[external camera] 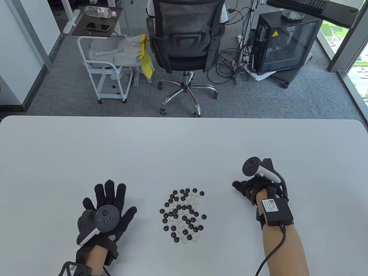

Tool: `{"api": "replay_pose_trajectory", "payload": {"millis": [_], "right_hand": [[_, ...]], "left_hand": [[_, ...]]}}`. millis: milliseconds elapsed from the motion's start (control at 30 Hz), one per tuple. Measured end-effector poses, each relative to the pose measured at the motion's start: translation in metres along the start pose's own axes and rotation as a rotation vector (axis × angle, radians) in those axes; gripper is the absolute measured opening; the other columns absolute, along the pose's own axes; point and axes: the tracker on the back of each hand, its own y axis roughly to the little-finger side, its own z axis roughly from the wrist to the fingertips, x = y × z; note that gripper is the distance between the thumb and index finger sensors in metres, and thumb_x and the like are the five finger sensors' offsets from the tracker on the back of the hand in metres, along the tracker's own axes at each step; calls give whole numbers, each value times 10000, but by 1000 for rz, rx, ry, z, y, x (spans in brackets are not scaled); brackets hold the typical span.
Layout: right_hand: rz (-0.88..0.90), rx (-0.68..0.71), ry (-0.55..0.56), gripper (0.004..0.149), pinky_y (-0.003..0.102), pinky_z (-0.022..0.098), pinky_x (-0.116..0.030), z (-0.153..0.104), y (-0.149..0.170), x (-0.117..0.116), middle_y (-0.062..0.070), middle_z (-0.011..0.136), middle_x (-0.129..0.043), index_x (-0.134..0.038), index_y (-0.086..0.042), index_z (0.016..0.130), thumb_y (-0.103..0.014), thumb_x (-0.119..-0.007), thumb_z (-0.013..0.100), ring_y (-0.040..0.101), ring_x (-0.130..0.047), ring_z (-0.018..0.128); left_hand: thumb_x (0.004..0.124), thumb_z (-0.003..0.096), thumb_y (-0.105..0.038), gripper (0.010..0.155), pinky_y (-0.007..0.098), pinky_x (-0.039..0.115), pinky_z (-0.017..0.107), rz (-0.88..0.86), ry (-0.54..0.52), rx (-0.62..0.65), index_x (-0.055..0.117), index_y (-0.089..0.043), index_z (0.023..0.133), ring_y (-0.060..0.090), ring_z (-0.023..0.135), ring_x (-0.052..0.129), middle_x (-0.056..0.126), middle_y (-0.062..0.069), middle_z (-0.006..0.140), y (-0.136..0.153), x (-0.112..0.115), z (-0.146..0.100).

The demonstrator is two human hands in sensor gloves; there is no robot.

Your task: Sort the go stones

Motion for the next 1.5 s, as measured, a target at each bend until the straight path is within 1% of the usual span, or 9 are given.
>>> {"api": "replay_pose_trajectory", "payload": {"millis": [133, 467, 600, 733, 900, 1100, 1300, 1400, 1500], "right_hand": [[5, -31, 30, 715, 934, 554, -141, 1, 8, 1, 455, 1125, -77, -569, -67, 1165, -505, -488, 605, 719, 39, 910], [32, -66, 63, 728, 934, 548, -143, -1, 15, 5, 464, 1123, -87, -583, -35, 1157, -500, -486, 605, 724, 35, 907], [0, 55, 82, 723, 933, 550, -149, -11, -15, 13, 463, 1126, -88, -611, -39, 1151, -499, -491, 606, 727, 34, 906], [4, 253, -14, 708, 934, 550, -147, -20, -56, 9, 449, 1146, -139, -739, -39, 1093, -493, -494, 609, 716, 21, 915], [-50, 431, -98, 694, 934, 558, -163, -24, -105, -12, 439, 1149, -139, -738, -59, 1091, -497, -499, 609, 716, 17, 919], [-94, 501, -163, 681, 936, 558, -158, -16, -137, -37, 434, 1145, -106, -685, -77, 1118, -488, -494, 610, 712, 20, 920], [-88, 482, -194, 674, 936, 558, -163, -5, -138, -49, 442, 1135, -97, -640, -82, 1135, -481, -492, 612, 718, 18, 915], [-103, 442, -177, 679, 936, 560, -162, -6, -127, -42, 437, 1140, -107, -665, -84, 1126, -490, -497, 609, 715, 16, 918], [-119, 345, -147, 680, 935, 562, -158, -5, -103, -30, 433, 1147, -126, -690, -86, 1117, -495, -501, 607, 713, 13, 924]], "left_hand": [[590, 633, -584, 839, 861, 57, 547, 7, 5, 0, 153, -159, 1209, 588, 1062, -27, 7, 304, 1228, 0, 1, 0], [590, 634, -583, 837, 861, 57, 547, -3, 0, 1, 152, -160, 1208, 587, 1062, -29, 5, 304, 1228, 0, 0, 0], [591, 634, -582, 837, 861, 56, 548, -6, -6, 0, 152, -160, 1208, 587, 1062, -29, 5, 301, 1228, 0, 0, 1], [590, 634, -583, 837, 861, 56, 547, 2, 3, -3, 152, -160, 1208, 587, 1061, -29, 4, 303, 1228, 0, 2, 2], [591, 634, -582, 838, 861, 59, 547, 4, -5, 1, 152, -159, 1208, 588, 1061, -26, 7, 305, 1227, 0, 1, 1], [589, 633, -584, 837, 861, 60, 547, 2, -5, 4, 152, -160, 1208, 588, 1061, -27, 6, 304, 1228, 0, 1, 0], [591, 633, -582, 838, 861, 59, 547, -12, -14, 3, 152, -159, 1208, 588, 1061, -27, 8, 303, 1228, 2, -1, 0], [591, 634, -582, 838, 861, 58, 546, -18, -15, -1, 153, -158, 1209, 589, 1061, -28, 5, 305, 1228, 3, -1, -1], [592, 634, -580, 837, 861, 59, 546, -19, -16, 0, 154, -157, 1208, 589, 1061, -26, 8, 306, 1227, 3, -2, -1]]}}
